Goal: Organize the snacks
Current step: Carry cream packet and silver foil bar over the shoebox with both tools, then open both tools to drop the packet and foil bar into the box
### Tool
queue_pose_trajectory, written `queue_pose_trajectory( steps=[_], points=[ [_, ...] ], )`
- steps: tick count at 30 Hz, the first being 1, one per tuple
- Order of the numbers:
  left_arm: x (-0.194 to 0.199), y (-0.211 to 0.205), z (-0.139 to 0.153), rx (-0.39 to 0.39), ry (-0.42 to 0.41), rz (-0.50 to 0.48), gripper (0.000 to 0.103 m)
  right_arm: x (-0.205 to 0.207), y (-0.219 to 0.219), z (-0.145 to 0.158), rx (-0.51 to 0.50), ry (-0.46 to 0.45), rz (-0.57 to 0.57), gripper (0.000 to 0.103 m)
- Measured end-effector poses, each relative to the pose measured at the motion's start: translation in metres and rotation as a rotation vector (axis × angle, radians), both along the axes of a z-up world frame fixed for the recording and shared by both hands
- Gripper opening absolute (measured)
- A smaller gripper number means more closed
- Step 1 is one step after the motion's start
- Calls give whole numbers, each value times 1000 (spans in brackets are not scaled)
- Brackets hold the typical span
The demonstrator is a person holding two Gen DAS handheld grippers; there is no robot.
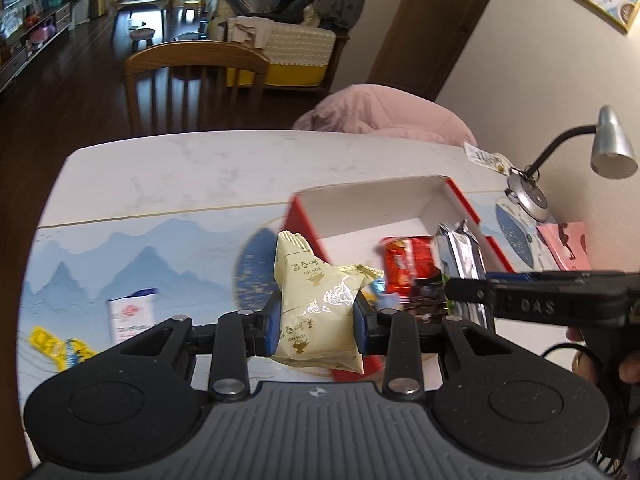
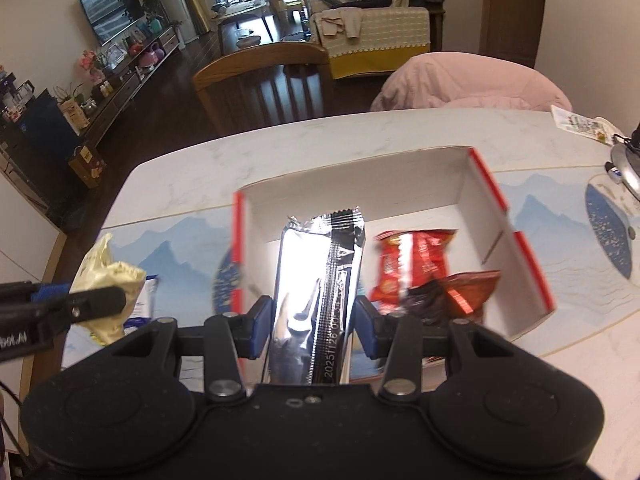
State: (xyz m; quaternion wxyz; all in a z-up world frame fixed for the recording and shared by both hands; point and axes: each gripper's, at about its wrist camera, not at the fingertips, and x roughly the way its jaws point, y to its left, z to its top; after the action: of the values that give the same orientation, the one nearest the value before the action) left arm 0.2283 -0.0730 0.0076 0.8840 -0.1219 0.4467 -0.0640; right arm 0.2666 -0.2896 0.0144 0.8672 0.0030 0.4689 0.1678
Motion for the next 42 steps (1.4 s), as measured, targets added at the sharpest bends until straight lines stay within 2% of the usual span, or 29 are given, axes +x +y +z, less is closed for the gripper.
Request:
queue_pose_trajectory(
  steps=[9, 15, 20, 31, 34, 42],
  points=[
    [35, -63, -22, 25, 61, -21, 34, 33, -42, -13, -19, 5, -12, 43],
    [62, -90, -36, 45, 91, -18, 34, 57, -54, -25, -42, 21, -3, 43],
    [86, -110, -49, 98, 113, -33, 34, 86, -58, -41, -60, 60, 25, 43],
    [131, -136, -90, 180, 192, -57, 34, 124, -52, -76, -83, 127, 64, 43],
    [137, -142, -101, 212, 219, -73, 34, 129, -52, -81, -80, 139, 67, 43],
    [145, -147, -117, 230, 276, -89, 34, 134, -55, -88, -58, 172, 73, 43]
  ],
)
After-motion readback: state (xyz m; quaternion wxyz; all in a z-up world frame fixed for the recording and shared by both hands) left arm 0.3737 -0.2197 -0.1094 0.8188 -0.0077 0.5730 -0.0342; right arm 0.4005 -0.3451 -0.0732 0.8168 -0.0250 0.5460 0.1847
